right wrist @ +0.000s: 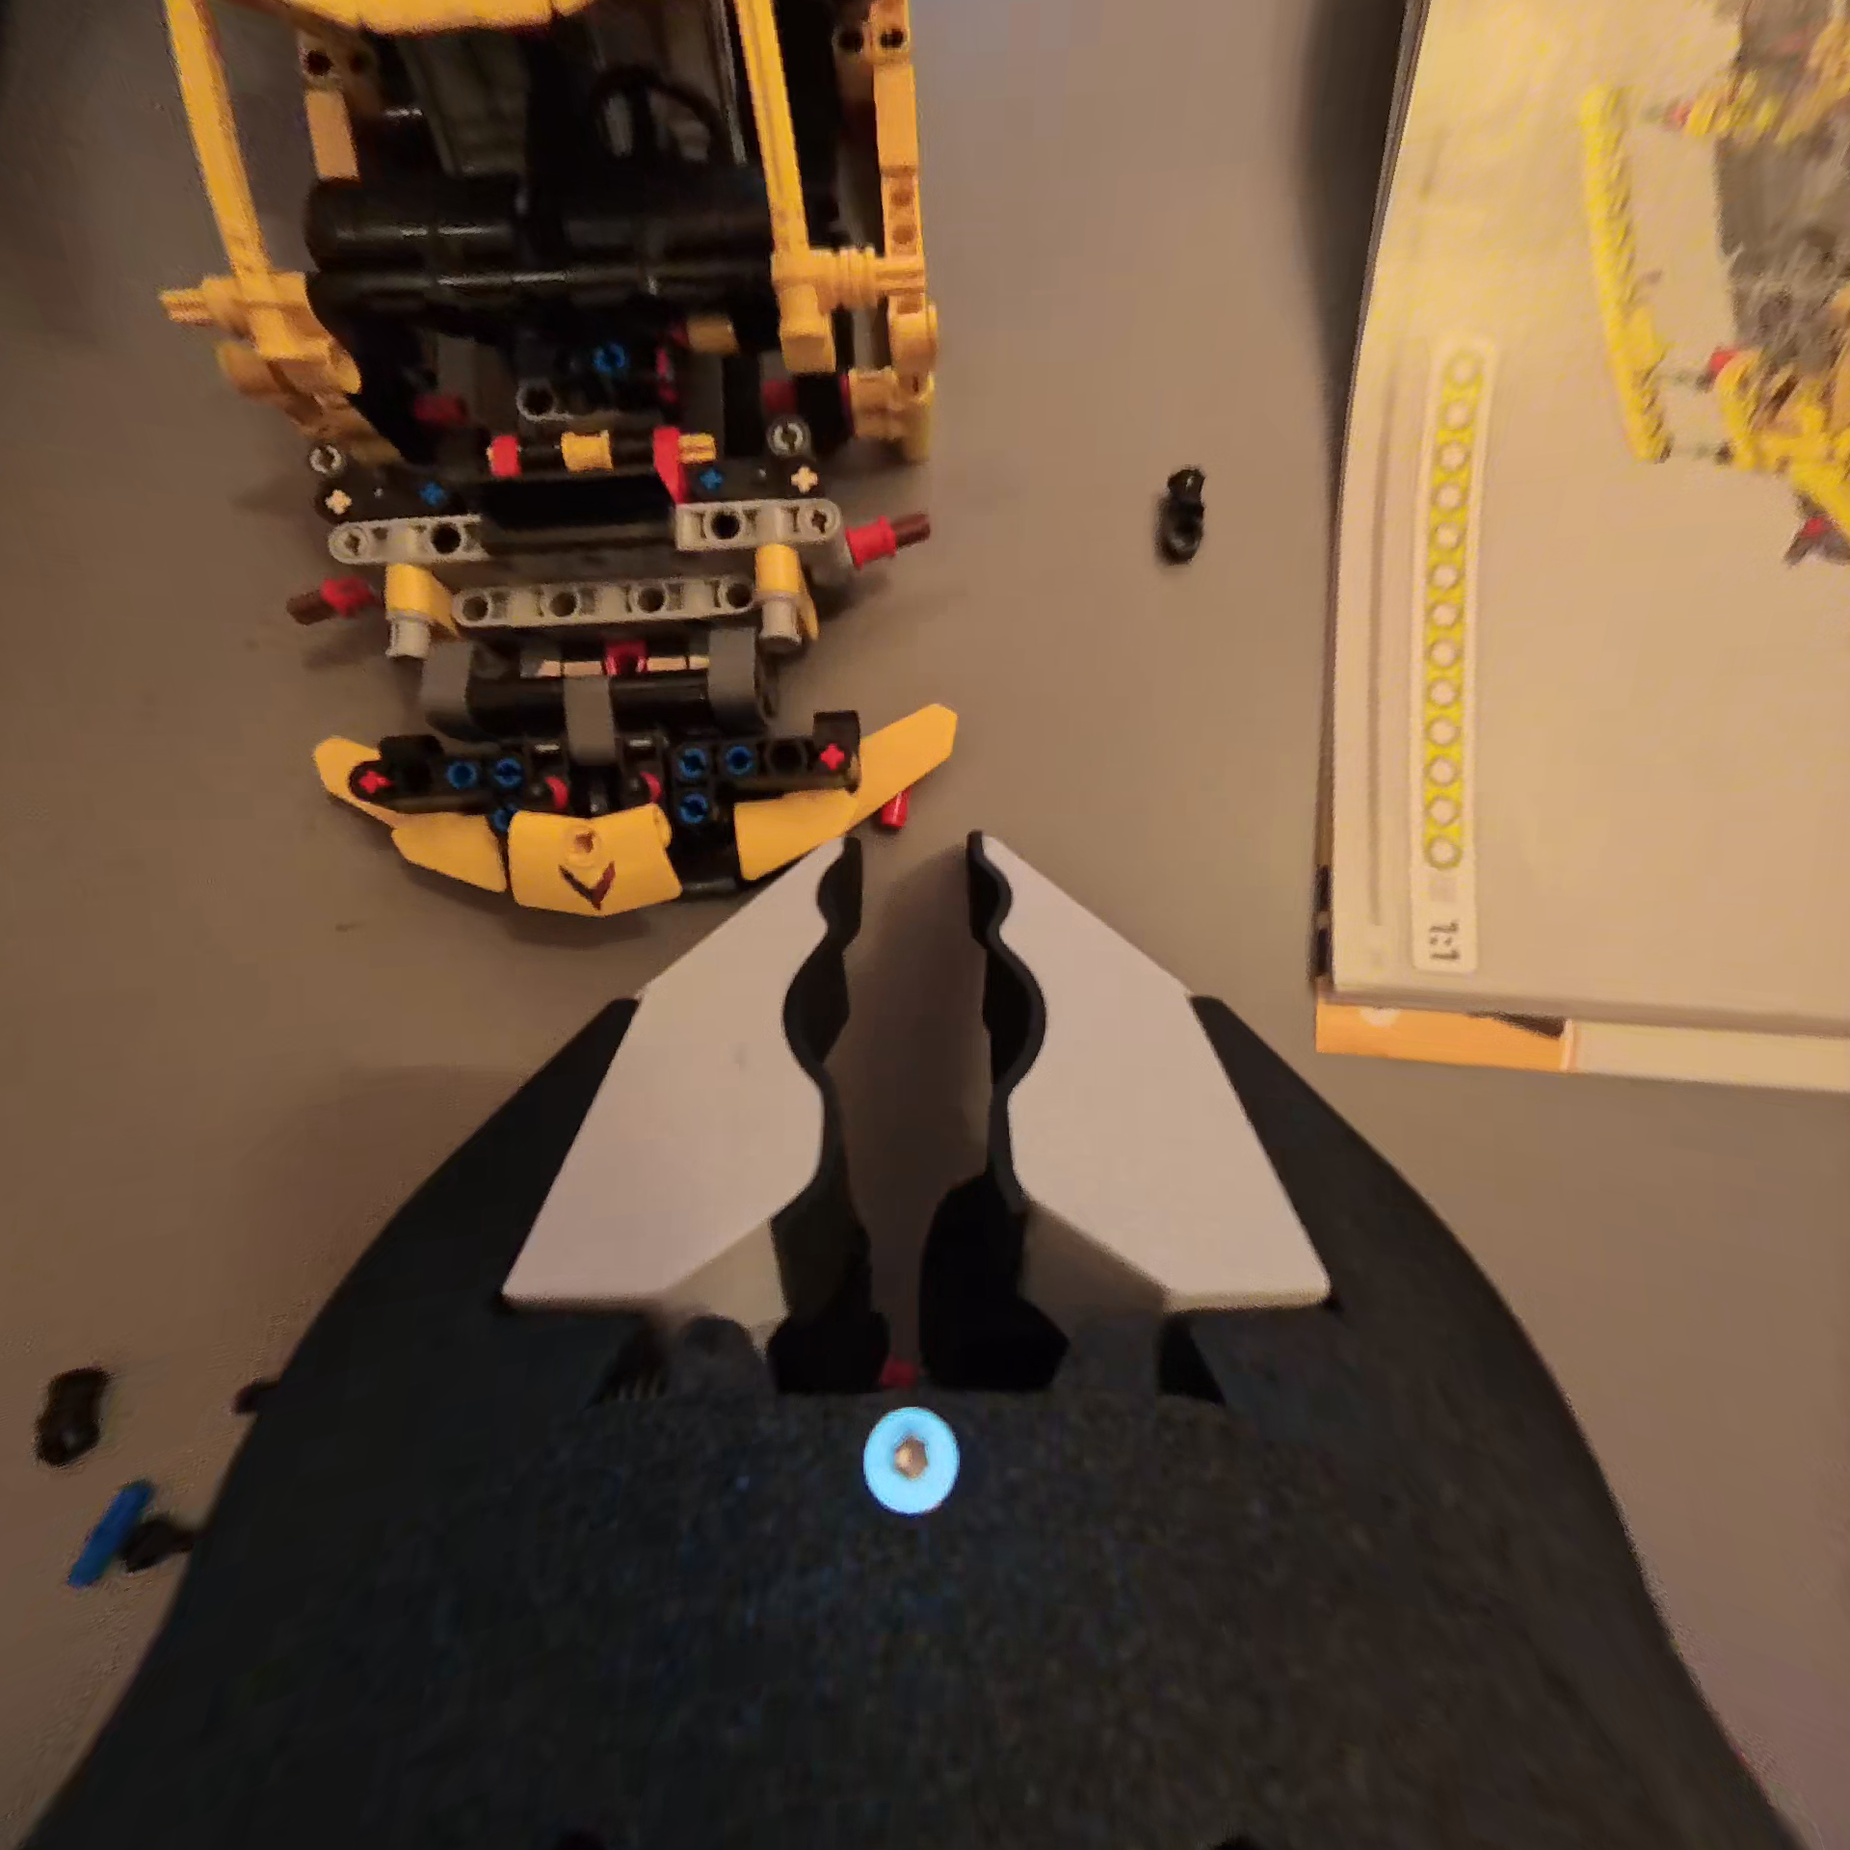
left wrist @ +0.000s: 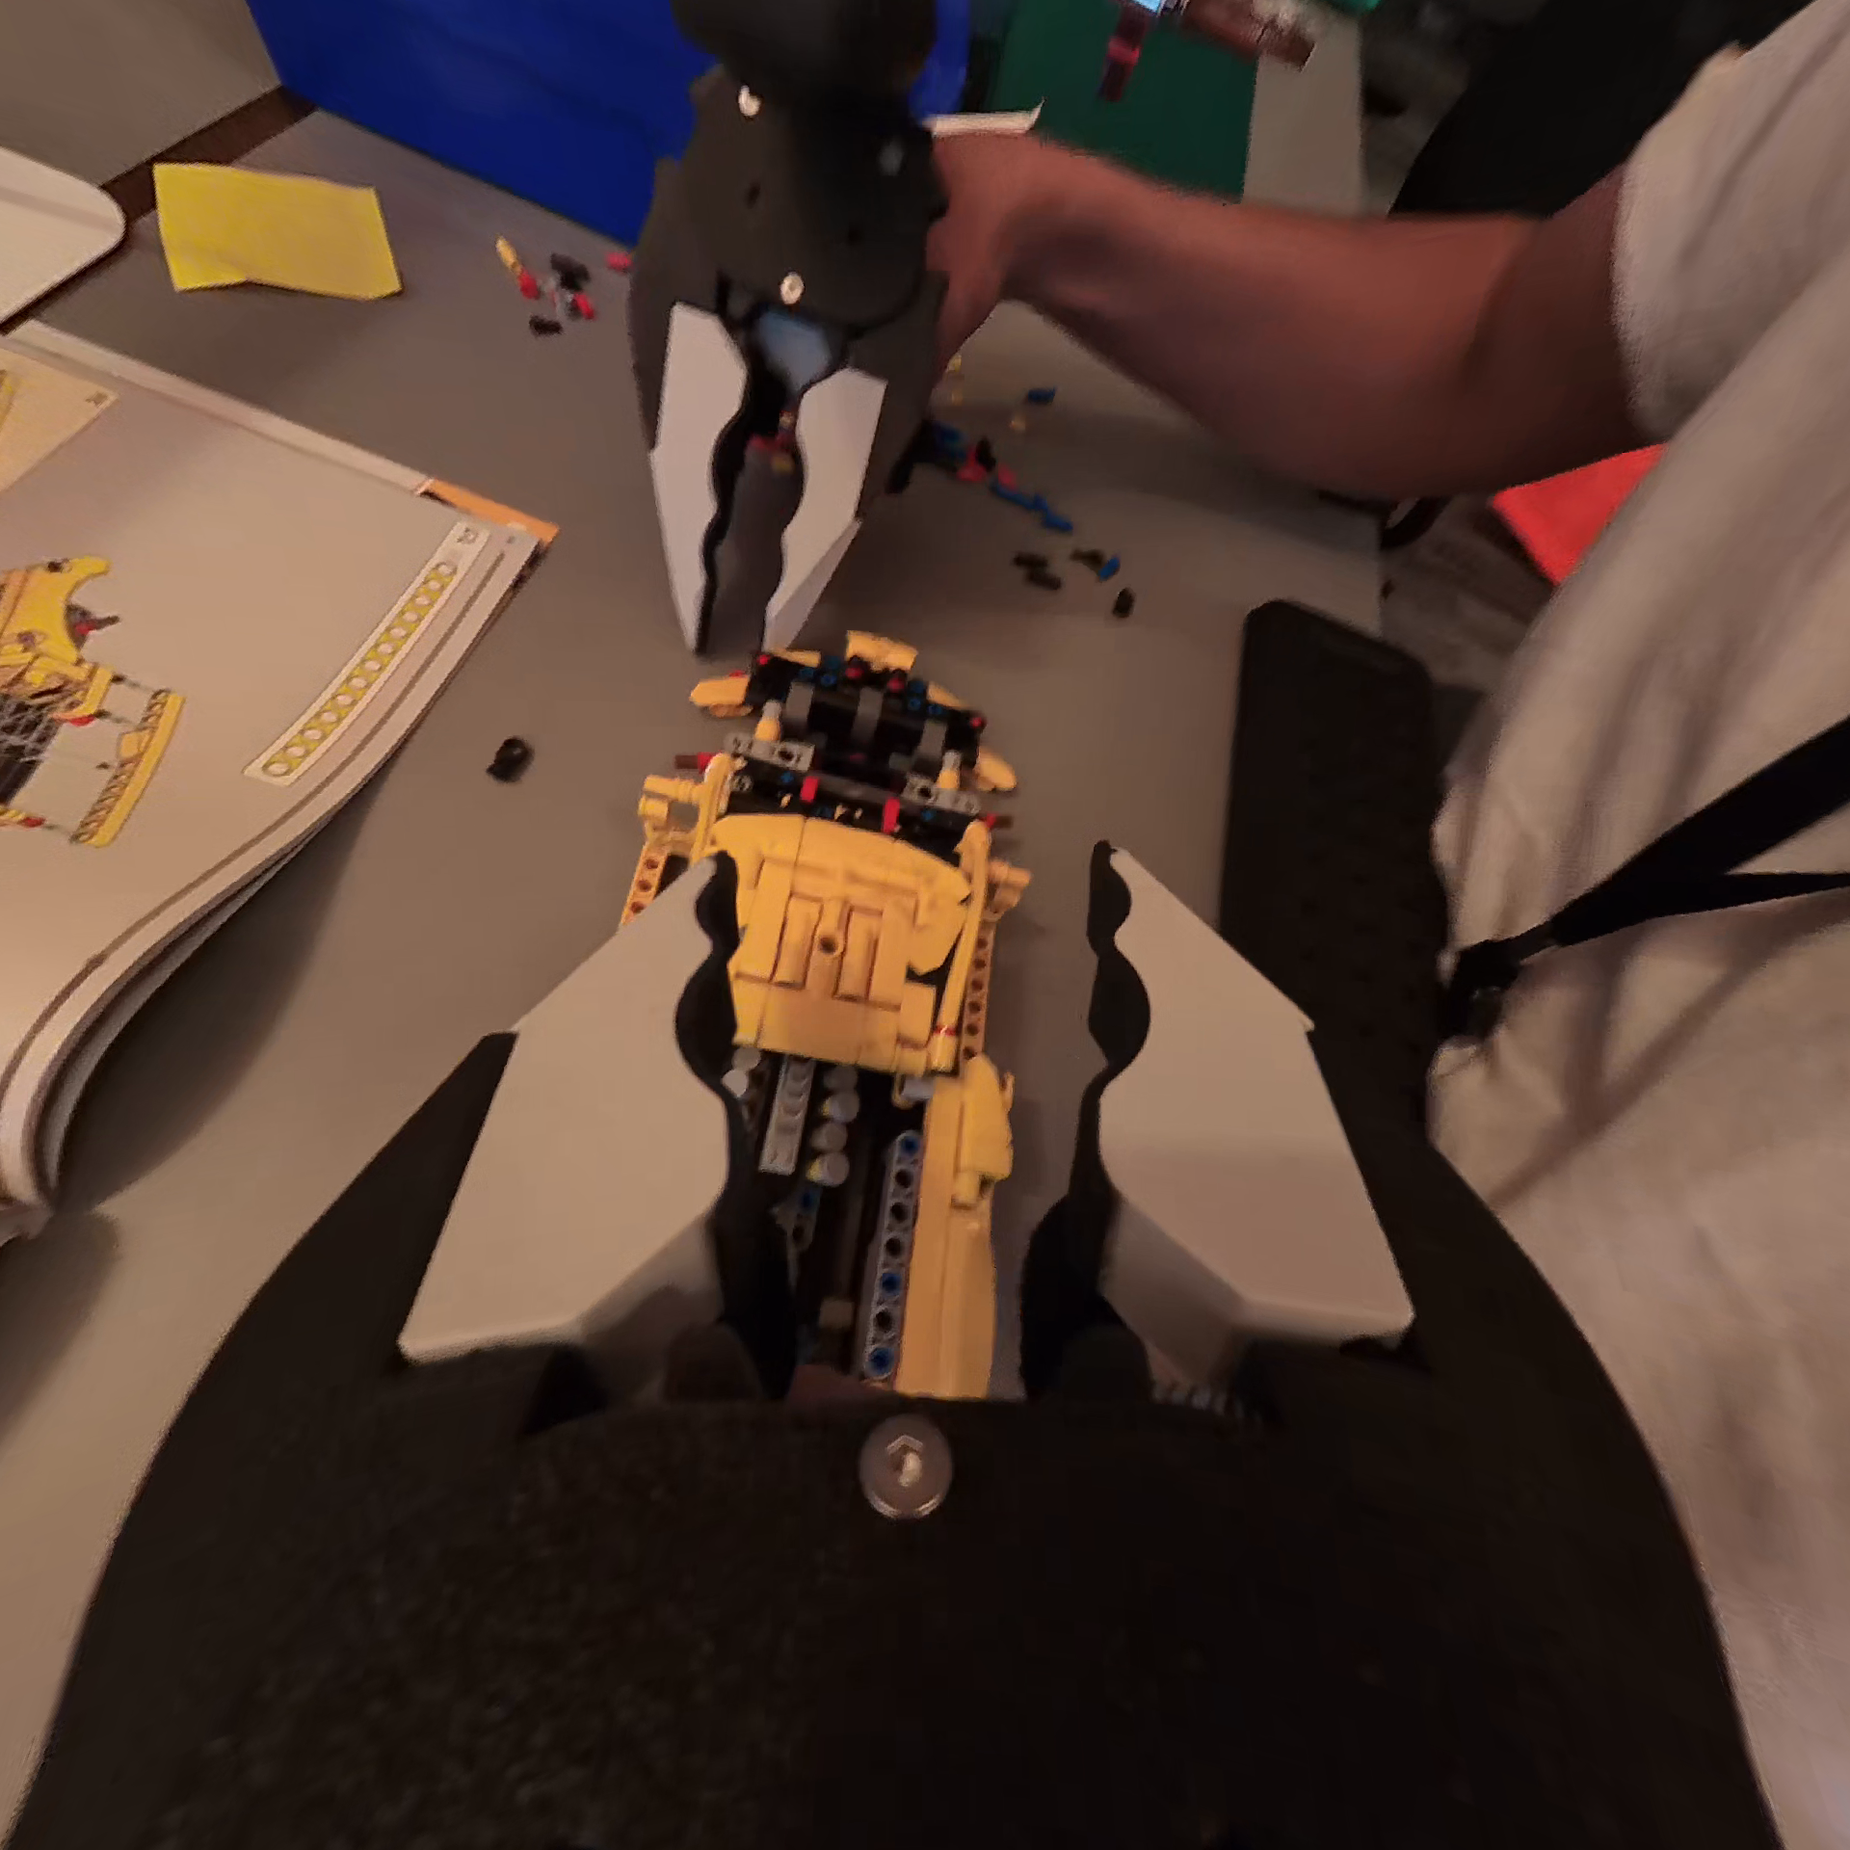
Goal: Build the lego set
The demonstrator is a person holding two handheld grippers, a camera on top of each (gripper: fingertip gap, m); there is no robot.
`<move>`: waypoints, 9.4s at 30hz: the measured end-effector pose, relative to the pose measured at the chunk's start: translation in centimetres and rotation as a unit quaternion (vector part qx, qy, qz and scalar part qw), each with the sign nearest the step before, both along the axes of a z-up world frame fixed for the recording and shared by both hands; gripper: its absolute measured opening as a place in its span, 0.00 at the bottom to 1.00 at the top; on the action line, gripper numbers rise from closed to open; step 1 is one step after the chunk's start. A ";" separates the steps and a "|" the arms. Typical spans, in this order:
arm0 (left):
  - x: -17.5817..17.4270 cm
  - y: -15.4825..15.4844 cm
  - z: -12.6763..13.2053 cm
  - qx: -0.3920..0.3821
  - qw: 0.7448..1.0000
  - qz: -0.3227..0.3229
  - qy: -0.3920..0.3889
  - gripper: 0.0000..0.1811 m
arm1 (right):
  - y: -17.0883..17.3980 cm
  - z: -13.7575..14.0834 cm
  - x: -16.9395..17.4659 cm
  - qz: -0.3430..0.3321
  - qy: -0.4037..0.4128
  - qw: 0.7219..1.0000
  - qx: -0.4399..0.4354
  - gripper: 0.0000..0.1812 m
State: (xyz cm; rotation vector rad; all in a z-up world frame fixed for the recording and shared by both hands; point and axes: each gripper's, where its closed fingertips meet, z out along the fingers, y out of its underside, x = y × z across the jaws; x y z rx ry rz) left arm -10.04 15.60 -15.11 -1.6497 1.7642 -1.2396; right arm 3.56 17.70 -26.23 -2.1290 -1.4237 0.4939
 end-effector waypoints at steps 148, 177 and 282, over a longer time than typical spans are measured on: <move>-9.6 3.2 -6.6 0.001 0.979 0.202 0.032 0.44 | -6.7 0.7 -3.1 -0.483 0.114 0.867 -0.034 0.41; 1.1 19.9 -1.6 0.166 0.964 0.208 0.012 0.25 | 4.1 4.2 4.4 -0.536 0.180 0.825 0.025 0.32; 18.0 11.1 -7.5 -0.112 0.983 -0.115 0.093 0.00 | 8.3 2.0 5.3 -0.533 0.211 0.818 -0.039 0.21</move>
